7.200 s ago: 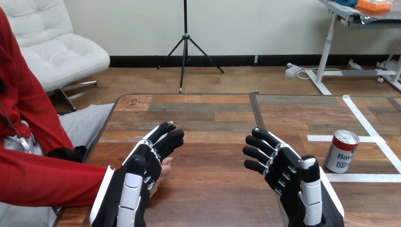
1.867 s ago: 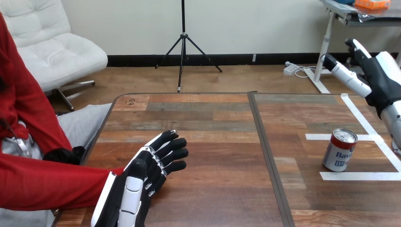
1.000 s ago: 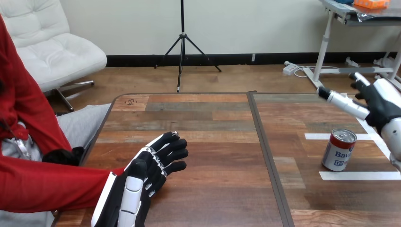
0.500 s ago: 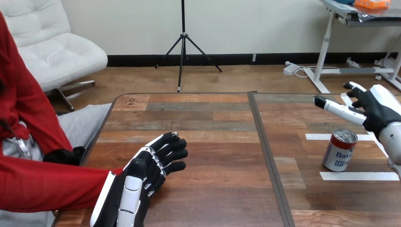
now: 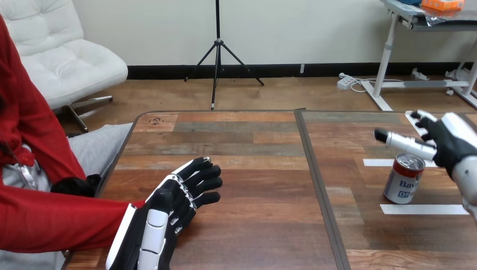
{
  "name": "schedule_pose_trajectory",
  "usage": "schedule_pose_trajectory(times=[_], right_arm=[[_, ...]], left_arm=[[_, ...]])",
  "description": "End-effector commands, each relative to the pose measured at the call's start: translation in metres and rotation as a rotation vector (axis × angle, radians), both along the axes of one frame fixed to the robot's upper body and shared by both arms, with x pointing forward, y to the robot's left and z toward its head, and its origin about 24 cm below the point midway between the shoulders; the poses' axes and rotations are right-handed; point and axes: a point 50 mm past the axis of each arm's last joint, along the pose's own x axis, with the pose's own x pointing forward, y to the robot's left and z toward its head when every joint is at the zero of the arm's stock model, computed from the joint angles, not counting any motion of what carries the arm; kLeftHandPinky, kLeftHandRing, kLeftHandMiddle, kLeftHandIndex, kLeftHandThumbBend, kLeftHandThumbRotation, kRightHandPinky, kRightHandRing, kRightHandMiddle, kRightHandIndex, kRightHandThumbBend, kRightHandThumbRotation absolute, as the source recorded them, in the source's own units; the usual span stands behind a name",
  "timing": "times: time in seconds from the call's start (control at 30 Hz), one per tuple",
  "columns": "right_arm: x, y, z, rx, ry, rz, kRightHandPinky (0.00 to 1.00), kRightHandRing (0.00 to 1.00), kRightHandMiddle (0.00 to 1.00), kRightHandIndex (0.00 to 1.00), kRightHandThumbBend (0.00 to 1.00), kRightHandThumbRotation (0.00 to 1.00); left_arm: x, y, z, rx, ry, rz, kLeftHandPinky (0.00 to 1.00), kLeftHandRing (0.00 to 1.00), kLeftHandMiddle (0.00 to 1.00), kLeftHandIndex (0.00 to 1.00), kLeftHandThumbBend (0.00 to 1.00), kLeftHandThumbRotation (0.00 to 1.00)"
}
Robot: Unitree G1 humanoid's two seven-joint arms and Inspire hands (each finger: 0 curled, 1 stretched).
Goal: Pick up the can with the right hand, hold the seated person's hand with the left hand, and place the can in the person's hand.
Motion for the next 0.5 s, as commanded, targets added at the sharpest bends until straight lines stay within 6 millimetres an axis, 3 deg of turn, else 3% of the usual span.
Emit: schedule_pose_trajectory(times=[0.0,0.47], right_arm=[[0.0044,0.0106,-0.0016,0.036,-0.016,0.01,0.75,0.88,0.93,0.94,0.95,0.76],[0.0019,0.0124,-0.0083,0.042,0.016,0.009,0.75,0.88,0.93,0.93,0.97,0.74]], left_arm=[[0.012,-0.0016,0.017,-0.028,-0.096,0.001,0.75,0.79,0.79,0.79,0.64,1.0],[0.0116,-0.0013,0.0171,-0.019,-0.095,0.002,0.75,0.79,0.79,0.79,0.65,1.0]])
